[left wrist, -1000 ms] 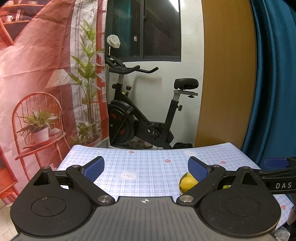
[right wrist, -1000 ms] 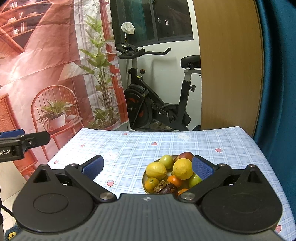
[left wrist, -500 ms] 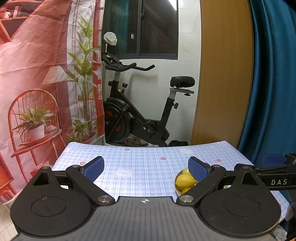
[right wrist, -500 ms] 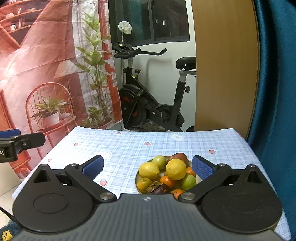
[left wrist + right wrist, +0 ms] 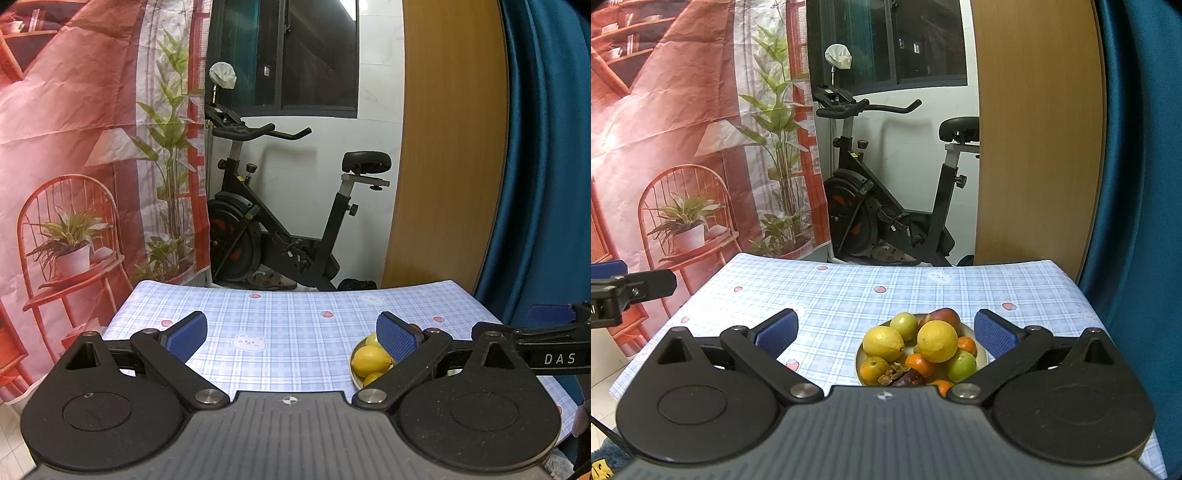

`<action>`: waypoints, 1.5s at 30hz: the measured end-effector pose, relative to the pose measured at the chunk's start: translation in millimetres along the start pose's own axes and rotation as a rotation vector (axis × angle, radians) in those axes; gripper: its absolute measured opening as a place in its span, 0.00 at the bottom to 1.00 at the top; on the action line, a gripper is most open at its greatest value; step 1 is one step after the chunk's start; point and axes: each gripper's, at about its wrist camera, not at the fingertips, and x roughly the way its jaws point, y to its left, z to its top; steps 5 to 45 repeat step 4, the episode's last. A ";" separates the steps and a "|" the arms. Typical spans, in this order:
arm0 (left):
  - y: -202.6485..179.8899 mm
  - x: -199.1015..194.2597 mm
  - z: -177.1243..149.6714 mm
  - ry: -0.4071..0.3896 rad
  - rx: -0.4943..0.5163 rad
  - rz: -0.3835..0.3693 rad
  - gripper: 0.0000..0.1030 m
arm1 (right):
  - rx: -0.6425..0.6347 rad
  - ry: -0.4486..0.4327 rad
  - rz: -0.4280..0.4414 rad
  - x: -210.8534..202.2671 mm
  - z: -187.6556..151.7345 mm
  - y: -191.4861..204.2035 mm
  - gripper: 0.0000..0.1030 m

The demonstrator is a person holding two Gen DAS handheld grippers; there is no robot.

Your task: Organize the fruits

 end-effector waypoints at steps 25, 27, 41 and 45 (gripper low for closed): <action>-0.7 -0.6 -0.7 -0.001 -0.001 0.001 0.97 | 0.000 0.000 0.000 0.1 0.1 0.0 1.00; -0.7 -0.6 -0.7 -0.001 -0.001 0.001 0.97 | 0.000 0.000 0.000 0.1 0.1 0.0 1.00; -0.7 -0.6 -0.7 -0.001 -0.001 0.001 0.97 | 0.000 0.000 0.000 0.1 0.1 0.0 1.00; -0.7 -0.6 -0.7 -0.001 -0.001 0.001 0.97 | 0.000 0.000 0.000 0.1 0.1 0.0 1.00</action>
